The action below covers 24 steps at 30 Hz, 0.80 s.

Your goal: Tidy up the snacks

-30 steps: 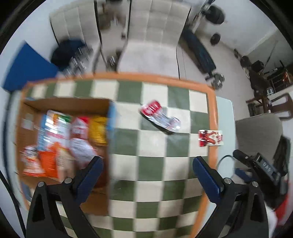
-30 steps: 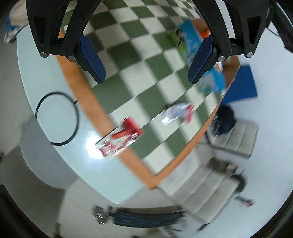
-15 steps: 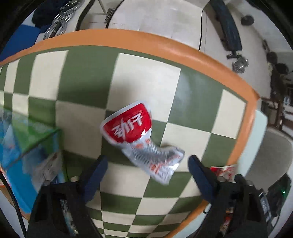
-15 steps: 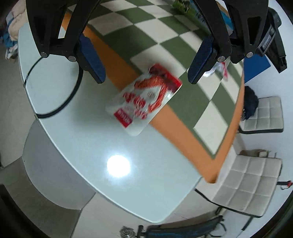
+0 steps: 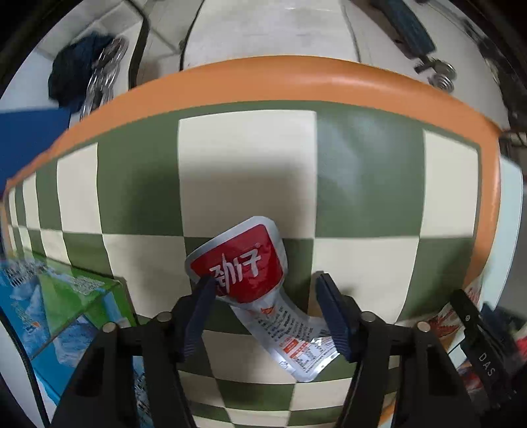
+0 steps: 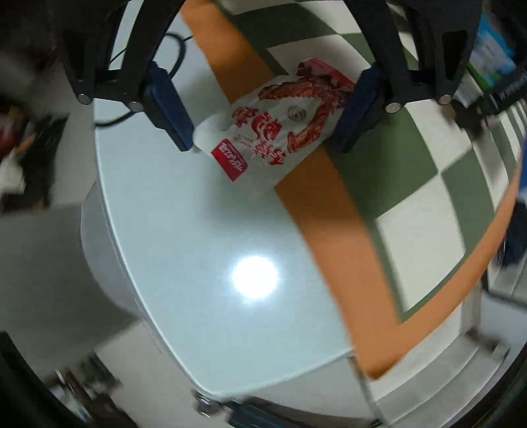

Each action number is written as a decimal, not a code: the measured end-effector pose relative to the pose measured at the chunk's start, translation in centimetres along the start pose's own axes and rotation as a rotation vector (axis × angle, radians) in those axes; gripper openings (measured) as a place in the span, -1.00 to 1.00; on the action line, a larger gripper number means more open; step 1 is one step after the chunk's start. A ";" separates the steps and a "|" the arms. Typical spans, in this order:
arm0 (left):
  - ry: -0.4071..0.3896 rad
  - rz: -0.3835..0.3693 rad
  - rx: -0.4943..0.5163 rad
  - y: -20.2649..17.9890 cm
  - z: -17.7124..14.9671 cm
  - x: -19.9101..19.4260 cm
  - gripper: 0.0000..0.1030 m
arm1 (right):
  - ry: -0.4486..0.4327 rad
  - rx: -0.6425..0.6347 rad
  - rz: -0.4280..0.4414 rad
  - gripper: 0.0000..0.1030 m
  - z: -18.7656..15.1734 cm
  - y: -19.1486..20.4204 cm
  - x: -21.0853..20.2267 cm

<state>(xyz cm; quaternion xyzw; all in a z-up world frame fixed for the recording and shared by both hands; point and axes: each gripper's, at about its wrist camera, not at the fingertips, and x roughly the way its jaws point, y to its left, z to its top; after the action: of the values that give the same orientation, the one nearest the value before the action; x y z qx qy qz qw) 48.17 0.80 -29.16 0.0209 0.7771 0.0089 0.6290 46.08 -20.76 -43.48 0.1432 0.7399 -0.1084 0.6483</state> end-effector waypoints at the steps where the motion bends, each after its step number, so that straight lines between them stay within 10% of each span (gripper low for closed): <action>1: -0.011 0.010 0.026 -0.2 -0.4 -0.1 0.10 | -0.002 -0.023 -0.004 0.56 -0.2 0.2 0.0; 5: -0.035 0.034 0.110 -1.4 -2.6 0.2 -0.06 | -0.016 -0.143 -0.017 0.18 -1.9 1.4 -0.4; 11: -0.036 0.039 0.181 -2.7 -6.2 0.8 -0.06 | 0.031 -0.239 -0.010 0.15 -4.2 1.8 0.0; 19: 0.066 -0.200 -0.035 1.1 -7.2 0.2 -0.05 | 0.098 0.085 0.253 0.41 -6.5 -1.9 0.4; 24: 0.199 -0.286 -0.185 2.7 -7.5 2.9 -0.01 | 0.092 0.154 0.263 0.52 -7.1 -2.2 0.8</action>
<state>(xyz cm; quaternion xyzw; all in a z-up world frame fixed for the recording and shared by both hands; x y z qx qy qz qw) 40.31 3.72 -30.36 -0.1486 0.8264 -0.0070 0.5430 38.64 -20.26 -43.36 0.2930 0.7330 -0.0725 0.6095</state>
